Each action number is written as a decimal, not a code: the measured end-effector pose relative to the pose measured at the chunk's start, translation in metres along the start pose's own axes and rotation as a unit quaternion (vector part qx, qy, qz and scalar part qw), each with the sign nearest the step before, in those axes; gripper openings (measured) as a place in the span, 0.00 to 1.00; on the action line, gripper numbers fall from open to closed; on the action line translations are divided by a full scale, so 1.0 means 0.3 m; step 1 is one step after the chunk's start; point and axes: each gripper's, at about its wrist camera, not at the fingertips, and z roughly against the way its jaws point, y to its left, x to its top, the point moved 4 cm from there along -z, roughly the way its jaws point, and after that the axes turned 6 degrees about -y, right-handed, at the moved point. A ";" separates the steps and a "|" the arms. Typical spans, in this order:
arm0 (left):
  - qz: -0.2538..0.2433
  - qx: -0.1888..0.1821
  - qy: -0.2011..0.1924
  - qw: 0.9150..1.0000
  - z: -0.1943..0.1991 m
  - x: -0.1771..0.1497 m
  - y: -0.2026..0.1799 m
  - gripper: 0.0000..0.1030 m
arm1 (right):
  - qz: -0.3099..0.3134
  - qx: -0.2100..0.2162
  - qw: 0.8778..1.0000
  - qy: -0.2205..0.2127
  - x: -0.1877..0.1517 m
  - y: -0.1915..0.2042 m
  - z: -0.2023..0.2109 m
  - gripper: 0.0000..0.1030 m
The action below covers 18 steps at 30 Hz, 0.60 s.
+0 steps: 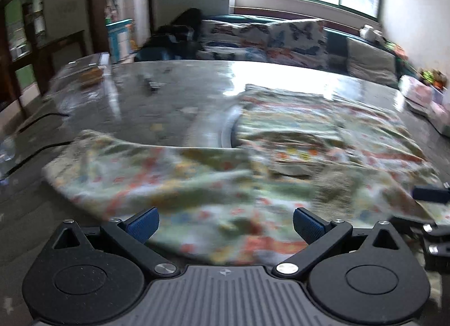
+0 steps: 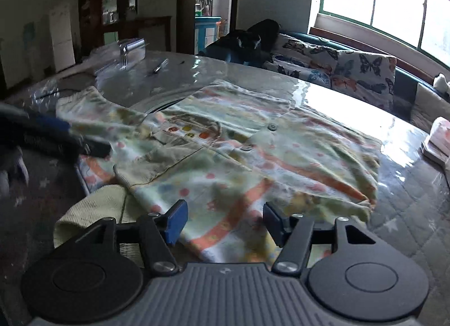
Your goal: Fold clothes
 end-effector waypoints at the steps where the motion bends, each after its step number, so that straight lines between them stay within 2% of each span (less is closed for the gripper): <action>1: 0.007 0.010 -0.003 1.000 0.002 0.004 0.031 1.00 | 0.004 0.000 1.000 -0.001 0.001 0.008 0.000 0.60; 6: 0.051 0.067 -0.019 0.996 -0.001 0.025 0.204 1.00 | 0.005 0.000 1.000 0.002 0.008 0.011 -0.001 0.63; 11: 0.095 0.121 -0.030 0.988 -0.023 0.048 0.361 0.99 | 0.002 -0.003 1.000 0.005 0.007 0.004 -0.008 0.66; 18: 0.134 0.183 -0.032 0.973 -0.067 0.059 0.519 0.83 | 0.000 -0.002 1.000 0.008 0.007 0.000 -0.011 0.66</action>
